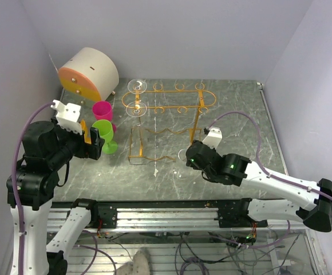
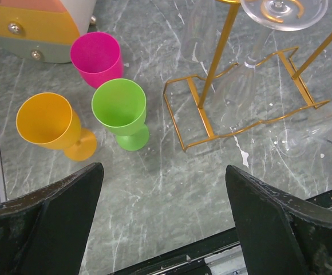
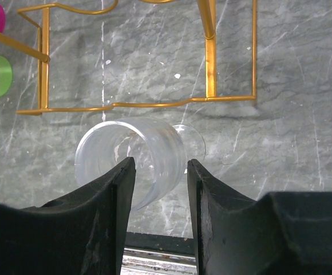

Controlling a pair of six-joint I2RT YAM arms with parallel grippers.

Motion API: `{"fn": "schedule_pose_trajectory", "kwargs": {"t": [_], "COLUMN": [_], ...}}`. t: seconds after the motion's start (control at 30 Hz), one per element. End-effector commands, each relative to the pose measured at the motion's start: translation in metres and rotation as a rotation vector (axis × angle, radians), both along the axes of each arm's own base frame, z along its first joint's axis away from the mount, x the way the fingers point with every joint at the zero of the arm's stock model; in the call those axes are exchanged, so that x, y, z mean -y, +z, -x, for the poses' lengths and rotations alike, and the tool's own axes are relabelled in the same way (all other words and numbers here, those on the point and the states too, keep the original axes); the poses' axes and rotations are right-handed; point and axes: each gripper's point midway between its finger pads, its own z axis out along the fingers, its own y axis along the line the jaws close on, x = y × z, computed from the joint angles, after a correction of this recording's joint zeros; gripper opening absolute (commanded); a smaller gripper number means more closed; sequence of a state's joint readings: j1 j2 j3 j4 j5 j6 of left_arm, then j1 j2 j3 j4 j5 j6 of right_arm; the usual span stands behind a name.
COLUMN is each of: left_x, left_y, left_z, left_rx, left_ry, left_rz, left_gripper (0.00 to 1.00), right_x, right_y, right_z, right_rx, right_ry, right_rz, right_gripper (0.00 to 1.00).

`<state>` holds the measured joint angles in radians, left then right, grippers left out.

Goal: Place the wine glass upside down on the wine glass rack

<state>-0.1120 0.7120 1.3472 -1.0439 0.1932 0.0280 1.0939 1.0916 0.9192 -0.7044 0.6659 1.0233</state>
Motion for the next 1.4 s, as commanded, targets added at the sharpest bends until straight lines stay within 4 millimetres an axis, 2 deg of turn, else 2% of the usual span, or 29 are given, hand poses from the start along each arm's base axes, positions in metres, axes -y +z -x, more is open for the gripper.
{"fn": "schedule_pose_trajectory", "kwargs": {"t": [0.0, 0.43, 0.63, 0.8, 1.1, 1.23, 1.37], "left_x": [0.010, 0.028, 0.027, 0.029, 0.030, 0.029, 0.029], "left_y": [0.000, 0.004, 0.007, 0.008, 0.015, 0.016, 0.017], "left_z": [0.004, 0.012, 0.013, 0.016, 0.021, 0.022, 0.022], "left_rx": [-0.014, -0.060, -0.054, -0.054, -0.035, -0.025, -0.020], "left_ry": [-0.064, -0.180, -0.175, -0.182, -0.188, -0.181, -0.179], "left_rz": [0.013, 0.052, 0.049, 0.060, 0.073, 0.075, 0.084], "left_gripper": [0.98, 0.99, 0.98, 0.98, 0.98, 0.98, 0.98], "right_x": [-0.003, -0.002, 0.008, 0.015, 0.034, 0.039, 0.031], "right_y": [-0.004, -0.028, -0.037, -0.043, -0.028, -0.013, -0.006], "right_z": [0.000, 0.008, 0.025, 0.046, 0.077, 0.077, 0.070], "right_rx": [-0.021, -0.101, -0.178, -0.260, -0.400, -0.396, -0.360], "right_ry": [-0.003, 0.012, 0.016, 0.062, 0.118, 0.114, 0.123], "right_rz": [-0.008, 0.050, 0.051, 0.050, 0.125, 0.138, 0.110], "right_gripper": [0.39, 0.18, 0.00, 0.00, 0.00, 0.00, 0.04]}}
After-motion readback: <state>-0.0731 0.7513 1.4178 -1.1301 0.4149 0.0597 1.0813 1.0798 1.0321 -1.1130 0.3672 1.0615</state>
